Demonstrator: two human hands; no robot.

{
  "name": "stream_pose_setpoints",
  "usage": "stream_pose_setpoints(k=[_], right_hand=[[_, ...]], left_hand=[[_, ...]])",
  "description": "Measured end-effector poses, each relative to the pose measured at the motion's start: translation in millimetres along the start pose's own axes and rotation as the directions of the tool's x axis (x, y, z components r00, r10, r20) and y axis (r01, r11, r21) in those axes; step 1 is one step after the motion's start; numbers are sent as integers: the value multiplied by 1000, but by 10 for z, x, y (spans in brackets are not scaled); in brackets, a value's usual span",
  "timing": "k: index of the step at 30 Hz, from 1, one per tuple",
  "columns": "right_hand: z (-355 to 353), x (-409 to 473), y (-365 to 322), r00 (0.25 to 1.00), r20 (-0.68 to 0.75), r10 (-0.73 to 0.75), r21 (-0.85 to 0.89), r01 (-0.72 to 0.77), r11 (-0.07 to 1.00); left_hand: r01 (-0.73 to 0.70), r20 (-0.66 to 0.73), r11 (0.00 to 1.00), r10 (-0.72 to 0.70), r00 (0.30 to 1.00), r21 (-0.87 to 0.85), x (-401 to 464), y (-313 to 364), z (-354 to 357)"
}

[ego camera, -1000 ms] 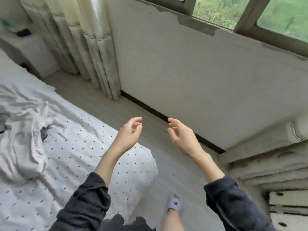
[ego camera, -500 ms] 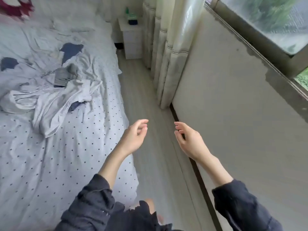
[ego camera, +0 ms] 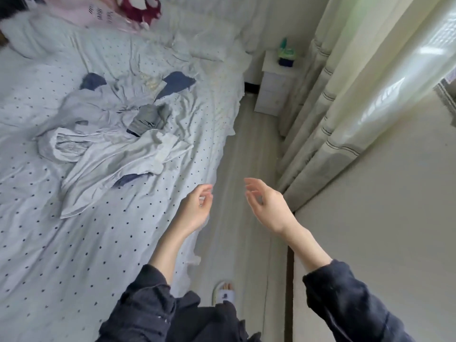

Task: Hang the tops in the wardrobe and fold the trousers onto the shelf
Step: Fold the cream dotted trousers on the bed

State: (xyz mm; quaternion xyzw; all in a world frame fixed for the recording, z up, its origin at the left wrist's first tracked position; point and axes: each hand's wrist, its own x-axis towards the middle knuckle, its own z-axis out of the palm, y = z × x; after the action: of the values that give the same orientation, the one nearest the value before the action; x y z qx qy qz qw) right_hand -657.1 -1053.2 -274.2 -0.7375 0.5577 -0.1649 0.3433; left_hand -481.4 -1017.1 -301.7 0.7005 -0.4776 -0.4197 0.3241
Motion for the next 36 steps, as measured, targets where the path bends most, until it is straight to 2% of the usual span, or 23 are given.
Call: stream_pose_setpoints(k=[6, 13, 18, 22, 30, 36], right_hand=[[-595, 1163, 256, 998, 54, -37, 2, 37, 999], [-1018, 2713, 376, 975, 143, -169, 53, 163, 985], [-1454, 4060, 467, 925, 266, -273, 41, 272, 961], [-1727, 4905, 433, 881, 322, -346, 54, 348, 936], [-1646, 6391, 184, 762, 476, -439, 95, 452, 887], [-1335, 7574, -8, 719, 525, -456, 69, 498, 865]], left_hand=[[9, -33, 1000, -10, 999, -5, 1027, 618, 127], [91, -187, 995, -83, 979, 34, 2233, 970, 142], [116, -310, 993, -111, 944, -3, 3296, 1427, 236], [133, -346, 991, -133, 929, -24, 3906, 1769, 254], [235, -485, 960, -281, 828, -154, 5015, 1827, -43], [262, -545, 945, -328, 772, -198, 6101, 1659, -412]])
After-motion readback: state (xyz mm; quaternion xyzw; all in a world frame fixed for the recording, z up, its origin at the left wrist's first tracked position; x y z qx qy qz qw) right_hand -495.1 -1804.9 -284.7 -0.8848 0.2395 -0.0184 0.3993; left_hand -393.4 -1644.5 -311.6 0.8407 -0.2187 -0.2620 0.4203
